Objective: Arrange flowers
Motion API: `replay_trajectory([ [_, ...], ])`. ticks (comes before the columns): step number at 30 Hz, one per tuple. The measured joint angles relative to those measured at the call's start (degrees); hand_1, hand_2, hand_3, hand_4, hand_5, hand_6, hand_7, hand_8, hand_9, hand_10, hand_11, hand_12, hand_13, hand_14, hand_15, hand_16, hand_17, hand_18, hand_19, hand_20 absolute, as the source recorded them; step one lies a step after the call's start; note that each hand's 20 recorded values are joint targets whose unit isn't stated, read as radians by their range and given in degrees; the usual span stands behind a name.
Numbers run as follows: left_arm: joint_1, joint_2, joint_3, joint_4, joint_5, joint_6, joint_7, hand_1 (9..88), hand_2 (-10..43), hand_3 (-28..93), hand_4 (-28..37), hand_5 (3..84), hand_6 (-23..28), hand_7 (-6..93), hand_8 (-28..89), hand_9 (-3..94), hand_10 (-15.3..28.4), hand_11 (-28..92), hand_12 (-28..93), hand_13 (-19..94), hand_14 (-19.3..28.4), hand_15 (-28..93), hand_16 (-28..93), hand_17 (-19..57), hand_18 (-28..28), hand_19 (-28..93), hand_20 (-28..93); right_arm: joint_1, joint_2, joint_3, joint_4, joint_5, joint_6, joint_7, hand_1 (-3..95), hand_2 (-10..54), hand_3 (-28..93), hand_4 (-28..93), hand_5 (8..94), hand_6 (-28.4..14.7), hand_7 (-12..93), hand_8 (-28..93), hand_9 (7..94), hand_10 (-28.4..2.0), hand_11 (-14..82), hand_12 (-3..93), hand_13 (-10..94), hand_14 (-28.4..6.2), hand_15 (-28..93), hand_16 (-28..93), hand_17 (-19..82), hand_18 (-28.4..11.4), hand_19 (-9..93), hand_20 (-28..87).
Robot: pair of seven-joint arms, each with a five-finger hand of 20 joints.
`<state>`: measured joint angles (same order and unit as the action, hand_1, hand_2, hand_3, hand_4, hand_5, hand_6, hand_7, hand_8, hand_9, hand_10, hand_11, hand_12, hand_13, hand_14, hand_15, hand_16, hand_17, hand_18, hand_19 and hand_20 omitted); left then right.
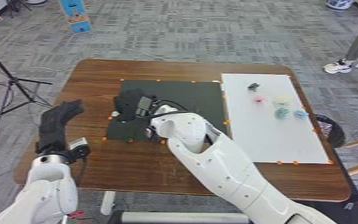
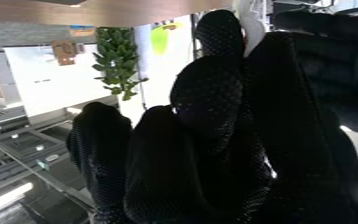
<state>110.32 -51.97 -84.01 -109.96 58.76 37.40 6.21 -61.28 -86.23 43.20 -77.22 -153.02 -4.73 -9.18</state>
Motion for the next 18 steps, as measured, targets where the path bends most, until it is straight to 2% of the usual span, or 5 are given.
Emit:
replay_trajectory([
  [7,-0.09,-0.18,0.61,0.16,-0.33,0.28,-0.33,22.7,30.7,69,-28.3,54.8,4.3,13.7,-9,54.7,13.9,20,9,39,12.5,13,-3,8.5,7.6,7,16,-0.12,-0.27,-0.17,0.16,-1.17,-0.12,0.37,56.7,1.4,44,-18,78.2,4.2,23,3,90.2,-9.0,50.2,35.2,87,-6.1,78,43,57,-22.6,93,73],
  [13,-1.59,-0.4,2.15,0.51,-0.33,0.45,-0.64,22.6,30.5,70,-28.3,54.6,4.3,13.6,-9,54.6,13.9,20,9,39,12.6,13,-2,8.4,7.6,7,16,-0.16,-0.51,-0.36,0.32,-1.02,-0.13,2.07,53.9,0.6,48,-16,77.7,4.5,22,0,90.6,-9.0,50.2,34.8,88,-6.5,78,43,57,-22.9,93,74],
  [18,-2.34,-0.66,2.4,0.52,-0.3,0.45,-0.74,22.5,29.8,70,-28.3,54.3,4.4,13.5,-9,54.6,13.9,20,9,39,12.6,13,-2,8.3,7.7,7,16,-0.12,-0.52,-0.43,0.47,-0.64,-0.2,2.78,51.1,-0.1,49,-15,76.3,3.9,22,0,90.8,-9.1,50.1,34.7,88,-6.6,77,42,57,-23.2,93,74],
])
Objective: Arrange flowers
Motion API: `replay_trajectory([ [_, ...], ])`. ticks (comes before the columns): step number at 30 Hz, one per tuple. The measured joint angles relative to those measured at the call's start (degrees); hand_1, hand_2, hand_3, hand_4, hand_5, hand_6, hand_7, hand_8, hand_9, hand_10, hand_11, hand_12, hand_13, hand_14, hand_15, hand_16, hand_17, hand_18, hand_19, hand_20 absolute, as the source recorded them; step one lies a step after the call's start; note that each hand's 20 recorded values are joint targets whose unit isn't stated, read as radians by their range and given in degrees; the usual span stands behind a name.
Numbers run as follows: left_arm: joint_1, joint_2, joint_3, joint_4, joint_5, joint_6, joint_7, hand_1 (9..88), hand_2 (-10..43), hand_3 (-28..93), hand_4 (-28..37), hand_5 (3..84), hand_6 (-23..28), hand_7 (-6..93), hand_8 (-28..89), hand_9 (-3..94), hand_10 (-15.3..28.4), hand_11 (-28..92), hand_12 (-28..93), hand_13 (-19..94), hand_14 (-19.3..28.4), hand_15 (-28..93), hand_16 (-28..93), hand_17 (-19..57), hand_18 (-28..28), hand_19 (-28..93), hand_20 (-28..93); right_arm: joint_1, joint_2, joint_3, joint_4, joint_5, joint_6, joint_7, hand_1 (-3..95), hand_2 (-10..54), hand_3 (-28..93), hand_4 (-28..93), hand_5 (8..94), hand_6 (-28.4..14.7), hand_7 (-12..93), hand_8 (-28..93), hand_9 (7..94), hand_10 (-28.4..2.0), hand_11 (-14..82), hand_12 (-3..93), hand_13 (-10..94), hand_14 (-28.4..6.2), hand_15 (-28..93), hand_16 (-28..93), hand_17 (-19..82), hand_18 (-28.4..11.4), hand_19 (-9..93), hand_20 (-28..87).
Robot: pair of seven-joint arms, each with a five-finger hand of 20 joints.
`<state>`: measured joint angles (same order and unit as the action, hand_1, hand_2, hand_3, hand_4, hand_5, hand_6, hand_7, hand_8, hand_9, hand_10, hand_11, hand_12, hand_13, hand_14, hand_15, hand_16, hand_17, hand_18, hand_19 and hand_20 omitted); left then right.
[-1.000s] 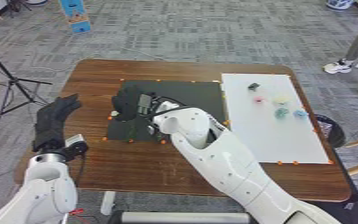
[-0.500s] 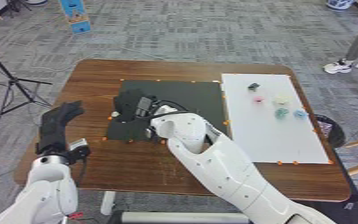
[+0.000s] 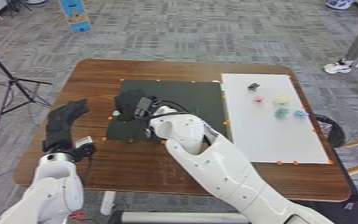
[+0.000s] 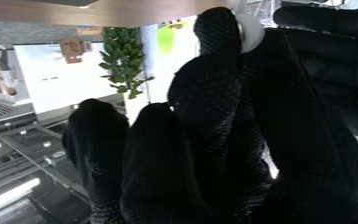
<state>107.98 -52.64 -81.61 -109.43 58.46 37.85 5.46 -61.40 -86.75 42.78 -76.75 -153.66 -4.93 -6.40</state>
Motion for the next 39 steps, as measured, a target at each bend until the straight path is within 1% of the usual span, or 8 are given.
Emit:
replay_trajectory([
  [5,-0.08,-0.14,-0.04,0.0,0.07,-0.01,-0.09,22.7,29.1,71,-28.3,54.1,4.4,13.5,-9,54.3,14.0,20,9,39,12.6,13,-3,8.2,7.7,7,16,0.03,0.01,0.01,0.02,0.42,-0.72,0.43,48.5,-1.4,51,-15,75.1,2.8,21,0,90.9,-9.3,50.1,34.6,88,-6.8,77,43,58,-23.3,93,74],
  [24,-0.08,-0.7,-0.29,0.0,0.44,-0.06,-0.45,23.1,28.2,71,-28.3,53.8,4.6,13.5,-9,54.2,13.9,20,9,39,12.9,13,-3,8.2,7.7,7,16,0.2,0.22,-0.64,-0.07,2.54,-0.9,2.77,44.2,-2.0,53,-15,72.3,1.5,19,0,91.0,-9.7,50.6,34.2,88,-6.7,78,42,58,-23.4,93,75],
  [26,-0.08,-0.75,-0.32,0.0,0.47,-0.07,-0.47,23.1,28.2,71,-28.3,53.7,4.5,13.4,-9,54.2,13.9,20,9,39,12.9,13,-3,8.2,7.7,7,16,0.29,0.32,-1.01,-0.11,2.98,-0.73,3.26,42.4,-1.9,55,-15,71.4,1.2,19,-1,90.9,-9.7,50.7,34.3,88,-6.7,78,42,58,-23.4,93,75],
  [28,-0.08,-0.78,-0.34,0.0,0.5,-0.07,-0.49,23.1,28.0,71,-28.3,53.7,4.5,13.5,-9,54.2,13.9,20,9,39,12.9,13,-3,8.2,7.6,7,16,0.34,0.35,-1.22,-0.11,3.34,-0.6,3.66,38.5,-1.8,57,-16,70.7,0.9,19,-10,90.8,-9.7,50.7,34.4,88,-6.9,78,42,58,-23.4,93,75],
  [30,-0.08,-0.8,-0.36,0.0,0.52,-0.07,-0.51,23.1,27.9,71,-28.3,53.7,4.4,13.5,-9,54.2,13.8,20,9,39,12.9,13,-3,8.2,7.6,7,16,0.38,0.39,-1.36,-0.12,3.72,-0.37,4.11,35.9,-1.0,55,-16,70.5,0.2,18,-11,90.7,-9.8,50.8,34.4,88,-6.8,78,42,58,-23.5,93,75],
  [32,-0.08,-0.86,-0.4,0.0,0.57,-0.09,-0.54,23.2,27.8,71,-28.3,53.7,4.5,13.6,-9,54.2,13.9,20,9,39,12.9,13,-3,8.1,7.7,7,16,0.43,0.45,-1.6,-0.16,4.23,-0.01,4.75,31.1,2.5,53,-17,71.2,-0.4,18,-11,90.9,-9.9,50.8,33.9,88,-6.9,78,42,59,-23.8,93,75],
  [36,-0.07,-0.97,-0.48,0.0,0.72,-0.11,-0.62,23.3,27.8,71,-28.3,53.7,4.5,13.5,-9,54.2,13.9,20,9,39,12.9,13,-3,8.1,7.7,7,16,0.61,0.67,-2.5,-0.29,5.68,1.14,6.81,30.7,8.4,49,-17,73.5,-0.3,18,-10,91.4,-10.0,50.6,33.5,89,-7.0,78,42,59,-24.0,93,75],
  [39,-0.07,-1.03,-0.51,0.0,0.77,-0.12,-0.67,23.3,27.8,71,-28.3,53.8,4.6,13.5,-9,54.2,13.9,20,9,39,12.9,13,-3,8.1,7.7,7,16,0.62,0.67,-2.59,-0.31,6.36,1.48,7.23,31.0,10.3,49,-17,74.0,-0.2,18,-10,91.6,-10.0,50.3,33.4,89,-7.0,77,42,59,-24.2,93,75],
])
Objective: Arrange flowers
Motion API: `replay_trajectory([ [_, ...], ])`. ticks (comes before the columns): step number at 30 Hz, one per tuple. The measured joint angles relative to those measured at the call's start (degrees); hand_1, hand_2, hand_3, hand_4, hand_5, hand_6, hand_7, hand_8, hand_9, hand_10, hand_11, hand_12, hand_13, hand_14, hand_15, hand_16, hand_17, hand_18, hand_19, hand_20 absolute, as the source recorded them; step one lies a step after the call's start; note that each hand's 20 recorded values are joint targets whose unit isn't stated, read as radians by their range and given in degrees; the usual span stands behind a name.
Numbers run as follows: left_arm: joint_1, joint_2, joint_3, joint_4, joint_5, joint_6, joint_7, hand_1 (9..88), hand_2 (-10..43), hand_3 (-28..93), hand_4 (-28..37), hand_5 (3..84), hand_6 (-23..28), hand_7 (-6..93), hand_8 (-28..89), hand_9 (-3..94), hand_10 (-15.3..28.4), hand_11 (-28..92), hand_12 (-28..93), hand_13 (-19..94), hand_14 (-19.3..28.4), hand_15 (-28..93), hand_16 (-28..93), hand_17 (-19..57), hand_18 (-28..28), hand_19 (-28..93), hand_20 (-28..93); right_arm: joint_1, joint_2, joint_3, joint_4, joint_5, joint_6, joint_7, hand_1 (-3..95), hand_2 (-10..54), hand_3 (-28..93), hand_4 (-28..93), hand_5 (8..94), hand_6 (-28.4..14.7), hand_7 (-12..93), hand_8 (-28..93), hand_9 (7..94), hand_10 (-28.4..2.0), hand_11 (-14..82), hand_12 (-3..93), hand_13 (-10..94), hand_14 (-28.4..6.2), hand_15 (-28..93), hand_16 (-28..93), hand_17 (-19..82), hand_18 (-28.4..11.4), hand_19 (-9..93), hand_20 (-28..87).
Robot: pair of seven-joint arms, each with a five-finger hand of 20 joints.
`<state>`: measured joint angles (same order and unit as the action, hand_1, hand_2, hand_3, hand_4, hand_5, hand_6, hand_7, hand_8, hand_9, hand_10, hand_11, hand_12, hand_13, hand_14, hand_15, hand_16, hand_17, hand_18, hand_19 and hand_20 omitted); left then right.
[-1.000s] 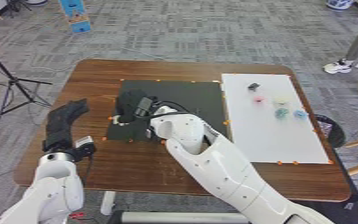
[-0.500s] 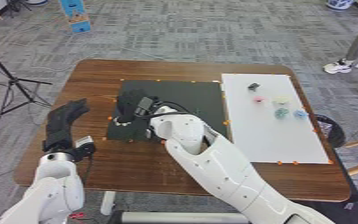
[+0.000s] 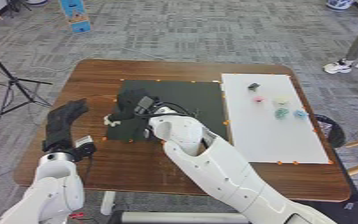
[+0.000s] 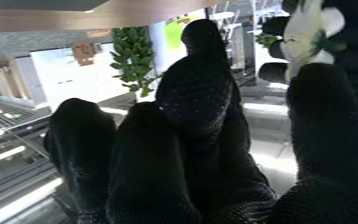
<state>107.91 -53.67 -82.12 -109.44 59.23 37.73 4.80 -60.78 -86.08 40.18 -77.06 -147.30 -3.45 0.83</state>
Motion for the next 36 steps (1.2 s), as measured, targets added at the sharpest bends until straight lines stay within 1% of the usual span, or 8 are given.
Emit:
replay_trajectory([
  [2,0.0,-0.01,0.0,0.0,0.0,0.0,-0.01,23.3,27.8,71,-28.3,53.7,4.5,13.6,-9,54.1,13.8,20,9,39,12.9,13,-3,8.1,7.7,7,16,0.01,0.0,0.0,0.0,0.11,0.02,0.01,30.0,10.2,47,-17,74.0,-0.2,18,-10,91.7,-10.0,50.1,33.5,89,-7.0,77,42,59,-24.1,93,75],
  [7,0.0,-0.02,-0.01,0.0,0.01,0.0,-0.03,23.3,27.7,71,-28.3,53.8,4.5,13.6,-9,54.2,13.8,20,9,39,12.9,13,-2,8.1,7.7,7,16,0.0,0.0,0.15,-0.01,0.18,0.0,-0.01,32.8,12.8,47,-17,74.1,-0.2,18,-10,92.0,-10.1,49.9,33.5,89,-7.0,77,42,59,-24.2,93,75],
  [12,0.0,-0.07,-0.04,0.0,0.04,0.0,-0.05,23.3,27.7,71,-28.3,53.8,4.5,13.6,-9,54.2,13.8,20,10,39,12.9,13,-2,8.1,7.7,7,16,-0.1,-0.07,0.4,0.0,0.02,-0.02,-0.04,35.4,17.9,44,-18,74.5,0.1,18,-10,92.5,-10.0,49.6,33.2,90,-7.1,77,41,60,-24.3,93,75],
  [16,0.0,-0.07,-0.04,0.0,0.04,0.0,-0.05,23.3,27.7,71,-28.3,53.7,4.5,13.7,-9,54.3,13.8,20,10,39,13.0,13,-2,8.1,7.7,7,16,-0.19,-0.11,0.44,0.0,0.0,0.0,-0.03,36.4,18.5,41,-17,74.7,0.2,18,-10,92.8,-10.0,49.4,33.1,90,-6.9,77,41,60,-24.2,93,75],
  [18,0.0,-0.07,-0.04,0.0,0.04,0.0,-0.05,23.4,27.6,71,-28.3,53.8,4.5,13.8,-9,54.2,13.8,20,10,39,13.0,13,-2,8.1,7.7,7,16,-0.26,-0.12,0.45,0.0,0.0,0.0,-0.01,35.5,17.4,44,-17,74.8,0.3,18,-10,92.8,-9.9,49.4,33.2,90,-6.9,77,41,60,-24.2,93,75],
  [24,0.0,-0.07,-0.04,0.0,0.04,0.0,-0.05,23.4,27.4,71,-28.3,53.7,4.5,13.8,-9,54.2,13.7,21,10,39,13.0,13,-2,8.0,7.7,8,16,-0.61,-0.14,0.66,0.0,-0.53,-0.3,0.06,40.4,12.5,51,-17,75.7,0.8,19,-10,93.2,-9.8,49.3,33.1,90,-6.6,77,41,60,-24.1,93,75],
  [31,0.0,-0.07,-0.04,0.0,0.04,0.0,-0.05,23.4,27.1,71,-28.3,53.6,4.4,13.9,-9,54.2,13.7,20,10,39,13.0,13,-2,8.0,7.7,7,16,-1.35,-0.72,1.6,0.13,-3.8,-1.88,0.23,38.8,8.2,51,-18,77.0,1.0,19,-10,93.6,-9.7,49.5,32.7,91,-6.6,77,41,60,-24.2,93,75],
  [36,0.0,-0.07,-0.04,0.0,0.04,0.0,-0.05,23.6,26.2,71,-28.3,53.4,4.5,13.9,-9,53.4,13.7,20,10,39,12.5,13,-3,8.1,7.6,7,16,-1.91,-1.96,2.87,1.19,-5.85,-1.99,0.24,37.5,7.0,48,-18,77.3,0.9,19,-10,93.7,-9.7,49.7,32.5,91,-6.5,76,41,61,-24.3,93,75],
])
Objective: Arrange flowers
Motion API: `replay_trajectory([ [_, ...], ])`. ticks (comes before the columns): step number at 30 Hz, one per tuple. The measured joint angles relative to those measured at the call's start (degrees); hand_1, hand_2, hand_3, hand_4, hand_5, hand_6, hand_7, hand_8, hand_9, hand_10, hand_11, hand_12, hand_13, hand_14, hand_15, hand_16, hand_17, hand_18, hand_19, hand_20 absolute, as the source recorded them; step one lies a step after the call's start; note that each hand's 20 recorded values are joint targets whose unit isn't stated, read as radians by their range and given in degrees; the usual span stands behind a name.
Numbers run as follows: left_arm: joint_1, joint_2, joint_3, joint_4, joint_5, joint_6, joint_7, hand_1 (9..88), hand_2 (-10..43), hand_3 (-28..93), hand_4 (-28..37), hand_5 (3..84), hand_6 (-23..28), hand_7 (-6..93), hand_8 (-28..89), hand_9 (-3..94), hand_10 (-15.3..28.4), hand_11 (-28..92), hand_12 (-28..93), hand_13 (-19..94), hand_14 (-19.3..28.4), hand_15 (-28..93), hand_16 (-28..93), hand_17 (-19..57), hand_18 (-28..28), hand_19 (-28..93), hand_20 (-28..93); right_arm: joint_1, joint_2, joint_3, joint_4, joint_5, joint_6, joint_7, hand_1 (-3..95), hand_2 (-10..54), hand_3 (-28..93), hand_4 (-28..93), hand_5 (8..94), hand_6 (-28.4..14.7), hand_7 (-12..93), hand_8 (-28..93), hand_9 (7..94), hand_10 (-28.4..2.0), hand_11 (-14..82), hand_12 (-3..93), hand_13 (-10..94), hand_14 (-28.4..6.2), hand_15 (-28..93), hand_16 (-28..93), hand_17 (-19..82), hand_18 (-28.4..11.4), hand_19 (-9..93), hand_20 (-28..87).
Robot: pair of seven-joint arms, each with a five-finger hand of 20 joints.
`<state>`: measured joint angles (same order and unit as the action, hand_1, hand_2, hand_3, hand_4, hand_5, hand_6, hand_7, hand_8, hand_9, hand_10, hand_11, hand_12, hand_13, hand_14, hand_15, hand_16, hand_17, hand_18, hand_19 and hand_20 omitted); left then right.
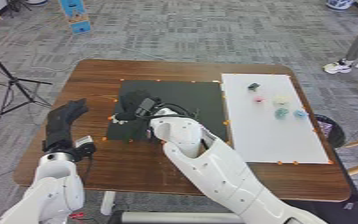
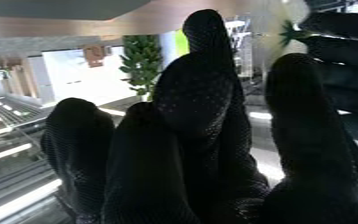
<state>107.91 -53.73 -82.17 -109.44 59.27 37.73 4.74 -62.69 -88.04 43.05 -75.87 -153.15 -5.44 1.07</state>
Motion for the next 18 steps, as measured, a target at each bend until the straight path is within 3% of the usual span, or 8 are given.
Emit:
replay_trajectory([
  [9,0.0,0.0,0.0,0.0,0.03,0.0,-0.02,23.8,26.8,71,-28.3,53.4,4.3,14.1,-9,53.5,13.7,20,10,39,12.6,13,-2,8.1,7.5,8,16,-1.18,-2.6,2.78,2.43,-4.48,-0.35,0.0,38.8,1.0,51,-18,77.6,0.6,19,-10,93.7,-9.7,50.4,31.8,91,-6.5,76,41,61,-24.3,93,75],
  [18,0.0,0.0,-0.01,0.0,0.03,0.0,-0.02,23.8,26.4,71,-28.3,53.4,4.4,14.1,-9,53.5,13.7,21,10,39,12.9,14,-2,8.1,7.5,8,16,-1.37,-2.91,3.05,3.03,-3.98,0.12,-0.04,35.6,5.7,51,-17,77.7,0.5,19,-10,93.7,-9.7,49.6,32.1,91,-6.4,76,41,61,-24.3,93,76],
])
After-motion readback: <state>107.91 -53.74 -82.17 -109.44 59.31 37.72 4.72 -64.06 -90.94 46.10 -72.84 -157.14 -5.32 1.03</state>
